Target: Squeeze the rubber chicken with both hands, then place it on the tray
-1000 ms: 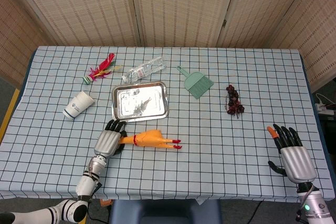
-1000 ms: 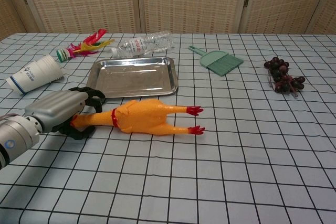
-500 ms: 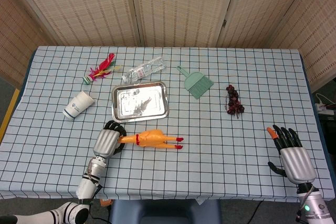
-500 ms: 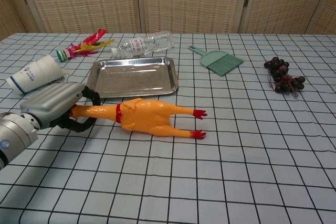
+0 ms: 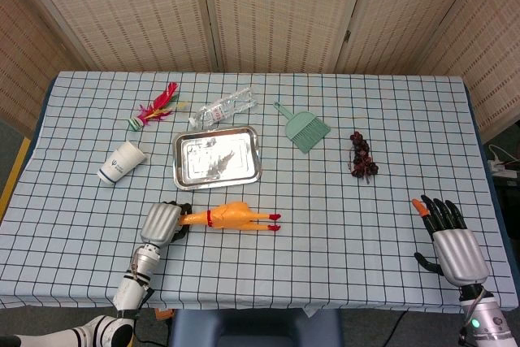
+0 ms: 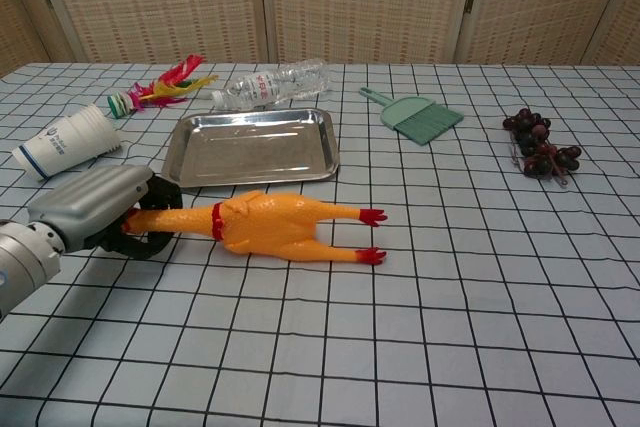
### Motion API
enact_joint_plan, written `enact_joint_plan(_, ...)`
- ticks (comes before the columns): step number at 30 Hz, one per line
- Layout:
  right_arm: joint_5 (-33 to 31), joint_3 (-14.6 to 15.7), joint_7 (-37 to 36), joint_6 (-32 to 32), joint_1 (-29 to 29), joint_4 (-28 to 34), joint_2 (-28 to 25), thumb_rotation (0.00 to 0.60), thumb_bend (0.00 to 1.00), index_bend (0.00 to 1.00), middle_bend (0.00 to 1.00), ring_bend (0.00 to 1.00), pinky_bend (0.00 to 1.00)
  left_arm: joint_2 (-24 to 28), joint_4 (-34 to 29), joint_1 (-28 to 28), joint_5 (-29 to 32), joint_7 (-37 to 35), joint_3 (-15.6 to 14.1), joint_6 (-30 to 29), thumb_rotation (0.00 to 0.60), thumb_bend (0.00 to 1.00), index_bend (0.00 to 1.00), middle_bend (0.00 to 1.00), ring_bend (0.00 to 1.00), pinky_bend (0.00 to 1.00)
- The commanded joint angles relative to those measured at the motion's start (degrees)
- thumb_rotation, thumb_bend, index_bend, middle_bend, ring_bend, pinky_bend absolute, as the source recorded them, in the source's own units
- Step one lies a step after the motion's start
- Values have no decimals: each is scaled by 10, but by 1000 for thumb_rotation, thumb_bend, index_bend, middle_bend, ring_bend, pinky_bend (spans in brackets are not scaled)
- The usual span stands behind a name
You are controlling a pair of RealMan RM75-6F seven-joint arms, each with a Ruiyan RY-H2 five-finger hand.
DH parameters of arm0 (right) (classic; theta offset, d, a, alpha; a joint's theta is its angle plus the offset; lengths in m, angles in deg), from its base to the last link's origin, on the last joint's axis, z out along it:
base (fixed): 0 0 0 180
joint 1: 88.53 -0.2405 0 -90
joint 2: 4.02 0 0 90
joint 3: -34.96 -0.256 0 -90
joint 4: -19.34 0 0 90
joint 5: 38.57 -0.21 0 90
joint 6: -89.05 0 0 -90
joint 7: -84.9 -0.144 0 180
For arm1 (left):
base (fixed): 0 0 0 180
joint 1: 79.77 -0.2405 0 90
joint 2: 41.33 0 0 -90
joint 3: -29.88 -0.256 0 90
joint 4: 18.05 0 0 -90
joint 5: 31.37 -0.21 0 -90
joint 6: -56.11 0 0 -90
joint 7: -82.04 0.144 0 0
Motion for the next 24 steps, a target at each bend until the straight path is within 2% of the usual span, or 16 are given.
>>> enact_joint_plan(1,0,1,0,0,0,1,-1,600,147,0,0,0,0,5,7,-2,-23,-40,-3,-15,600,788,856,660,555,607)
enact_joint_plan(8,1,2,0,-1,0,1,-1,600,147,0,0,0,0,28,-13,-17,-50,-180,2,-43,600,795,862,677,578,633)
enact_joint_plan(14,3,4,4,-4,0,2,2,600,147,0,0,0,0,58,-54,-24,-39,-225,4,-30,600,797,862,677,579,633)
enact_joint_plan(19,15,9,-2,-7,-4,1,7,600,147,0,0,0,0,98,-114,-26,-9,-291,14,10,600,797,861,677,578,633)
enact_joint_plan(24,41,11,-20,-22,-22,23,24,600,147,0,0,0,0,107,-128,-24,-1,-290,13,24,600,797,861,676,578,632)
